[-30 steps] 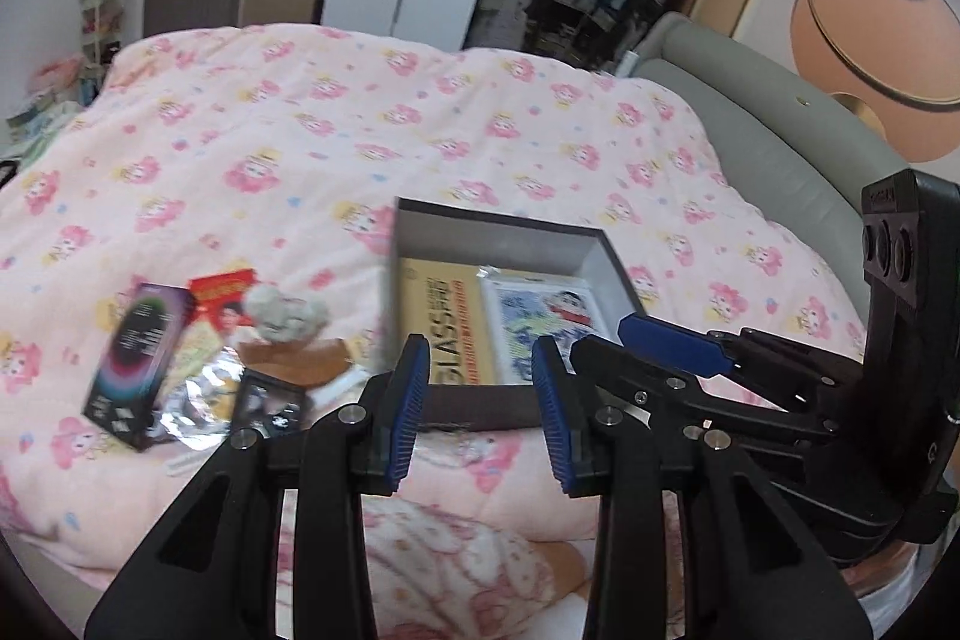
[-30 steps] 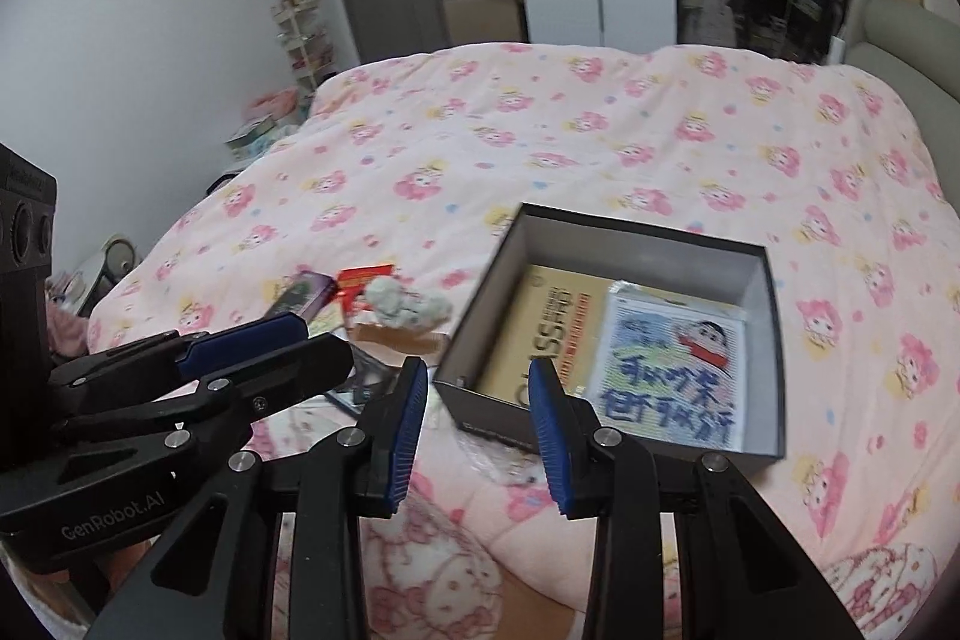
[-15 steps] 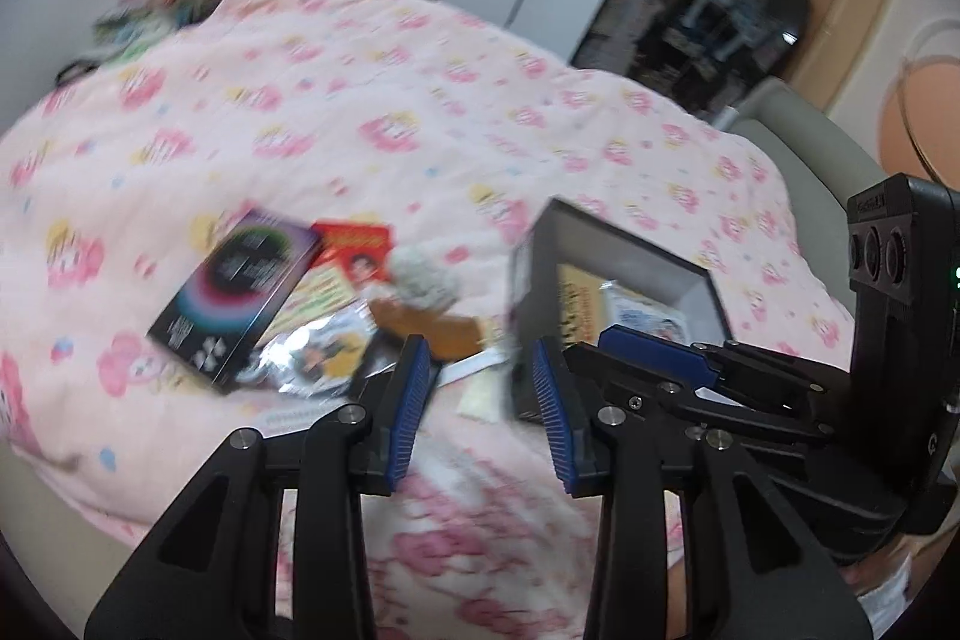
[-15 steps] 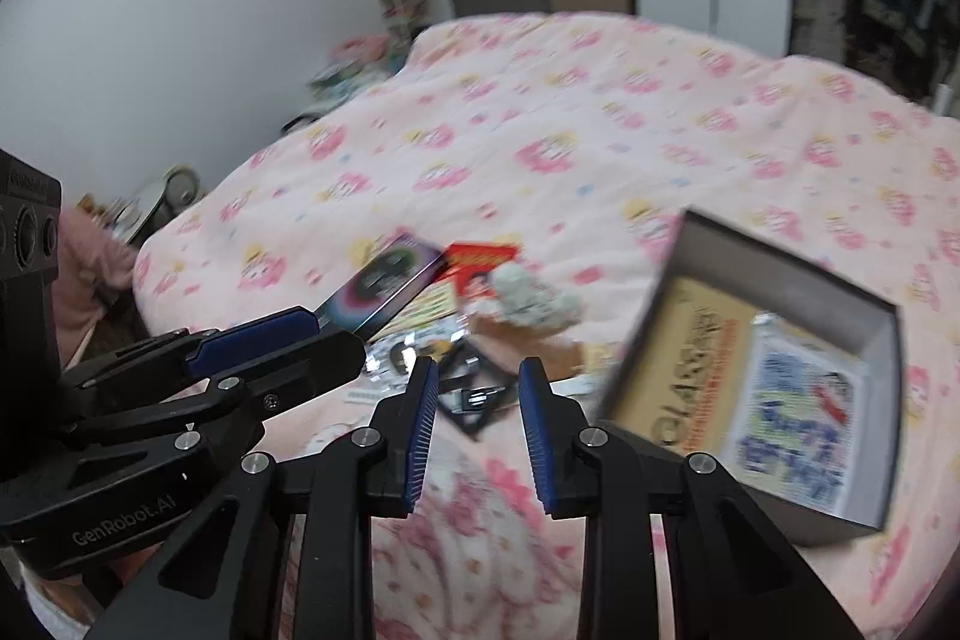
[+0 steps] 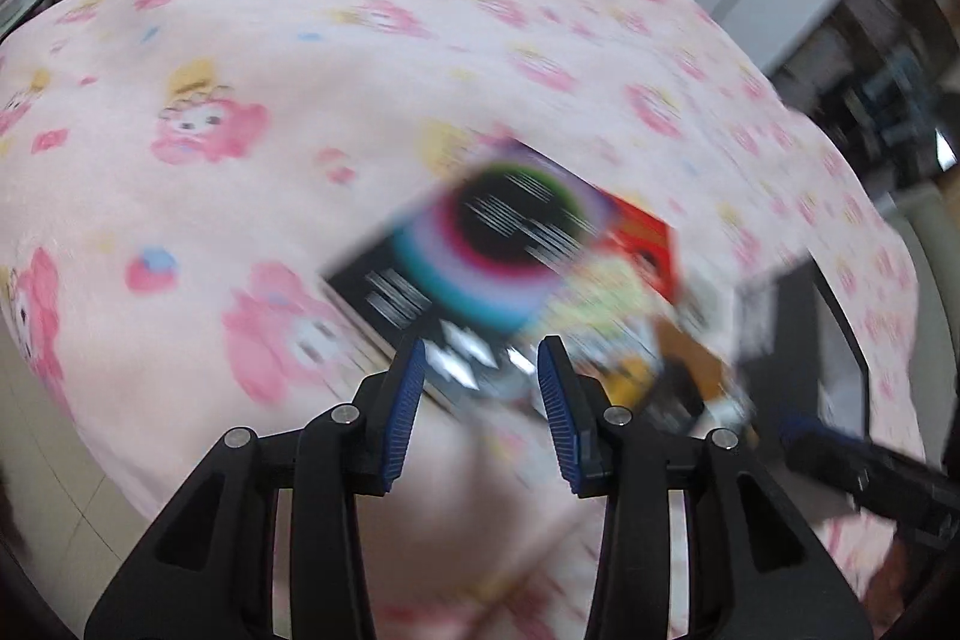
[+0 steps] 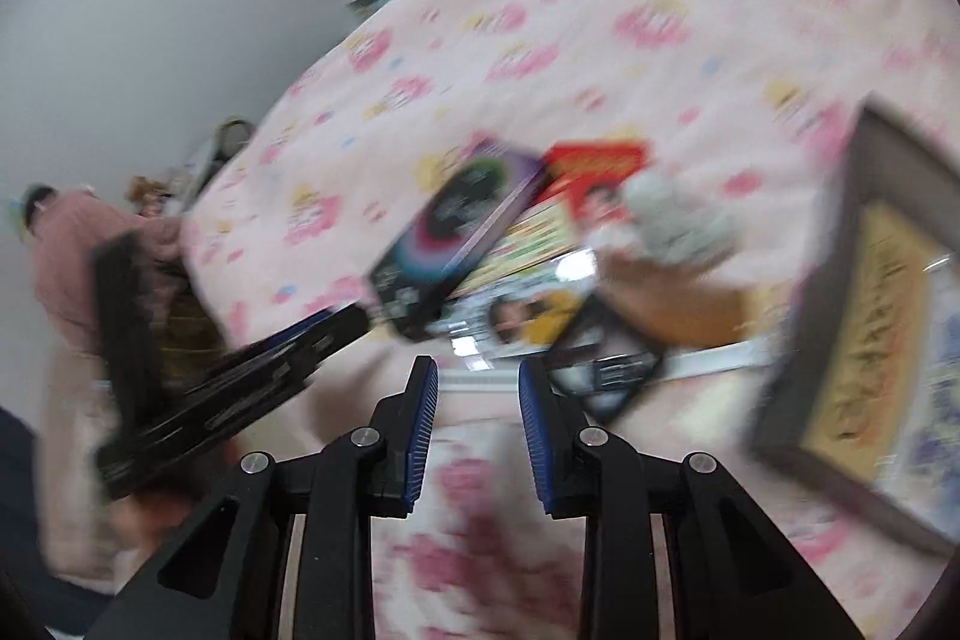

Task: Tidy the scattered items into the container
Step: 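Grasp the black Smart Devil box with the left gripper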

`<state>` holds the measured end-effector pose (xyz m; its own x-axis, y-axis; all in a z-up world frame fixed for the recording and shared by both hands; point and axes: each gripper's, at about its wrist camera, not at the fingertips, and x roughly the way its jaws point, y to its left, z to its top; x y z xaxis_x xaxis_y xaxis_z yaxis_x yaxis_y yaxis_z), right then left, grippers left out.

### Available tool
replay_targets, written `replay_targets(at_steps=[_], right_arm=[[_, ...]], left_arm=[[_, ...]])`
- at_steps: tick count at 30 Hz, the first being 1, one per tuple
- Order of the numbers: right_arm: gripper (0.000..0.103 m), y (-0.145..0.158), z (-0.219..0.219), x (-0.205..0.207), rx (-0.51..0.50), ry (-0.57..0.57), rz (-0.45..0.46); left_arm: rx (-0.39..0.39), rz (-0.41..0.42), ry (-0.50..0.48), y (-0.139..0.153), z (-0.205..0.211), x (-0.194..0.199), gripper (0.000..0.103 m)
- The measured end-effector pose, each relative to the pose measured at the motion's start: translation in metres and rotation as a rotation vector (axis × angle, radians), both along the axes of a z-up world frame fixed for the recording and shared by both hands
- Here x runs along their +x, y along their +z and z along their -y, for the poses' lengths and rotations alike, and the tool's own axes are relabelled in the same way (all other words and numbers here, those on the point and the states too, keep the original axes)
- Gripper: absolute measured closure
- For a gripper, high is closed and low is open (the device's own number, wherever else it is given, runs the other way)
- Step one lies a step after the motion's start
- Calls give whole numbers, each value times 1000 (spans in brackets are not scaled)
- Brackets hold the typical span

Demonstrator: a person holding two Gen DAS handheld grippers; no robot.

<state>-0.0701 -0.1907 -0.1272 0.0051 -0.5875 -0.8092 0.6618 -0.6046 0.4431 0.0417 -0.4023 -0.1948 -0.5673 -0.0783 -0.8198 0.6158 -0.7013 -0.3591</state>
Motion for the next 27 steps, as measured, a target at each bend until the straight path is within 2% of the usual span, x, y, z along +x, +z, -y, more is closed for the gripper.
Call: replay_targets(at_steps=[2, 6, 13, 17, 18, 19, 20, 22, 23, 25, 26, 27], right_arm=[[77, -8, 20, -4, 42, 2, -22], [77, -27, 49, -19, 58, -8, 44], [77, -59, 88, -30, 106, 26, 98], [77, -70, 94, -35, 108, 16, 138], [77, -71, 95, -35, 107, 9, 143], [77, -71, 93, -38, 96, -26, 135], [77, -68, 89, -41, 87, -64, 118], [77, -61, 81, -47, 60, -124, 94], [77, -57, 76, -51, 51, -145, 81], [77, -53, 68, -61, 58, -179, 65], [77, -54, 66, -65, 62, -178, 78], [77, -57, 66, -68, 70, -167, 92]], left_arm=[[9, 24, 54, -14, 23, -2, 64], [98, 32, 124, -44, 62, 0, 64], [99, 44, 130, -66, 83, -18, 64], [101, 78, 111, -77, 83, -30, 63], [131, 66, 105, -78, 82, -30, 63], [200, 44, 80, -80, 79, -31, 63], [244, 48, 48, -80, 73, -33, 59], [277, 46, -35, -73, 57, -38, 60], [286, 16, -77, -67, 49, -38, 61], [247, -7, -67, -59, 48, -35, 61], [208, 5, -32, -58, 52, -35, 62], [203, 16, 0, -62, 60, -36, 62]])
